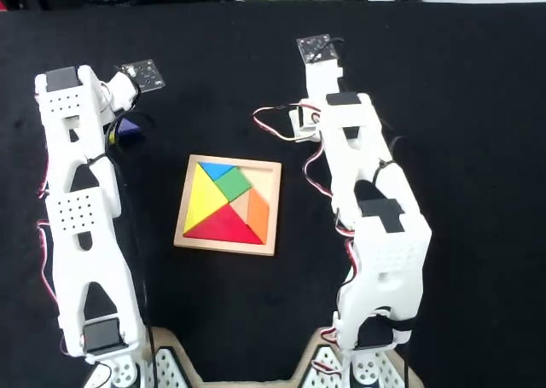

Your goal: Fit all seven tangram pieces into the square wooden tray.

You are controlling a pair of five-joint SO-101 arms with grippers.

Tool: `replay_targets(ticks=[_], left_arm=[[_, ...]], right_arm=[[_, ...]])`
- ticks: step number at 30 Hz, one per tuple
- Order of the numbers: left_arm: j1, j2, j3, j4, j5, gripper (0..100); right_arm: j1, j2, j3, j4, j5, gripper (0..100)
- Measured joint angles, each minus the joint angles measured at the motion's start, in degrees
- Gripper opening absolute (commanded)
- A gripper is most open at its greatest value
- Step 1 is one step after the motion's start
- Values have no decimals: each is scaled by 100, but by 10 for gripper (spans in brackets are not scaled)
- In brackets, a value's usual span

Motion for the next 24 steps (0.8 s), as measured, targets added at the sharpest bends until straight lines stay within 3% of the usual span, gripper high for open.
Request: replay_targets(ticks=[4,12,16,19,24], left_arm=[[229,70,-448,554,70,120],[325,70,-589,633,299,121],[352,-62,-1248,624,633,120],[352,-193,-1486,-79,1240,120],[246,-26,-1064,-2171,3411,120]], right_arm=[[0,0,0,0,0,11],[0,0,0,0,0,11],[0,0,0,0,0,11],[0,0,0,0,0,11],[0,0,0,0,0,11]])
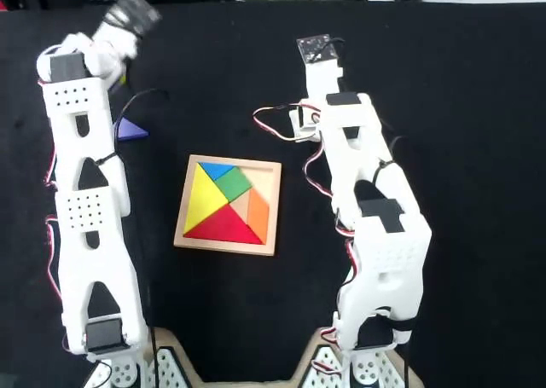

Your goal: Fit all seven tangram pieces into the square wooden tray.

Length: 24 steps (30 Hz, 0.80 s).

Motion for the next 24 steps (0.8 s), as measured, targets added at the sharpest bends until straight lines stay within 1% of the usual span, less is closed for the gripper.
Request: replay_targets(ticks=[1,3,5,8,11,15,17,19,24], left_arm=[[-62,141,158,-299,290,120],[-149,492,334,-624,501,120],[-167,774,369,-642,571,120],[-167,985,343,-422,615,120],[-167,1002,70,352,642,120],[-158,1011,-422,1785,651,120],[-88,1064,-466,2374,484,120],[-62,1125,-571,2576,308,120],[-62,1160,-527,2655,237,120]], right_arm=[[0,0,0,0,0,11],[0,0,0,0,0,11],[0,0,0,0,0,11],[0,0,0,0,0,11],[0,0,0,0,0,11],[0,0,0,0,0,11],[0,0,0,0,0,11],[0,0,0,0,0,11],[0,0,0,0,0,11]])
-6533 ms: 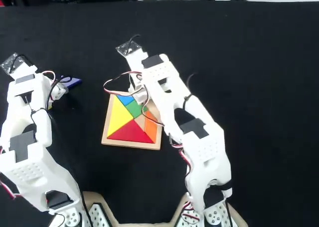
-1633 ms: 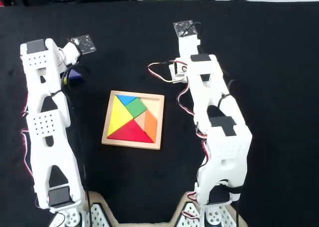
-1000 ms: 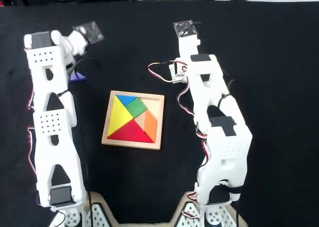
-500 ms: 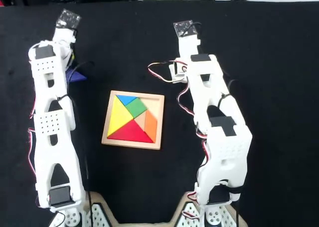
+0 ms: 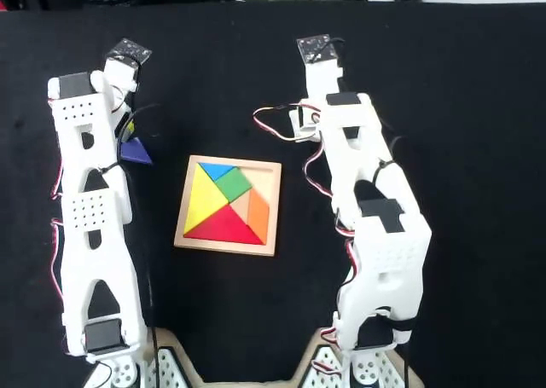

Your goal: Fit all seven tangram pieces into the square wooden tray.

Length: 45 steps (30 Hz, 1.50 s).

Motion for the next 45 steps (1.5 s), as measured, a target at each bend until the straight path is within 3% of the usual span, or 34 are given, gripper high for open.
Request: replay_targets(ticks=[9,18,25,34,40,45], left_arm=[[273,-475,668,88,-185,120],[967,-2303,3692,105,-185,119],[862,-4299,5371,105,-176,119],[193,-8114,7376,70,387,119],[-563,-10127,9468,-1011,914,119],[-879,-11437,11842,-2505,1635,119]], right_arm=[[0,0,0,0,167,11],[0,0,0,0,193,11],[0,0,0,0,193,11],[0,0,-26,193,193,11],[0,0,-26,378,132,11],[-44,-105,-79,809,-255,11]])
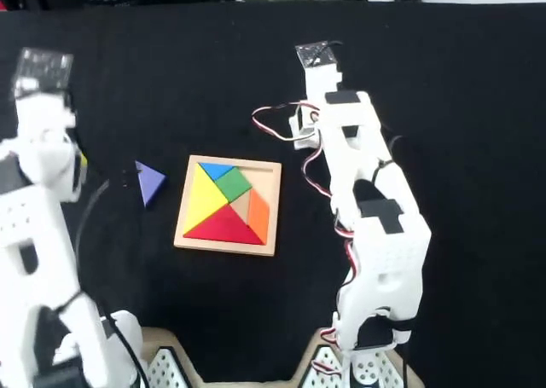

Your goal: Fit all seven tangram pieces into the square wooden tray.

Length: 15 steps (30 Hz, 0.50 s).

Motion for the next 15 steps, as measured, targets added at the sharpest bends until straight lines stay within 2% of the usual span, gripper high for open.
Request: replay_targets(ticks=[4,9,12,15], left_arm=[[-88,-791,1916,-1099,958,119],[-229,-1556,3385,-1530,1697,119],[-686,-1969,3807,-1591,1916,119],[-1538,-2382,4132,-1591,1978,119]], right_arm=[[0,-536,18,308,-255,11],[-615,-1231,422,527,-290,11],[-1081,-1591,686,554,-290,11],[-1495,-1925,941,554,-290,11]])
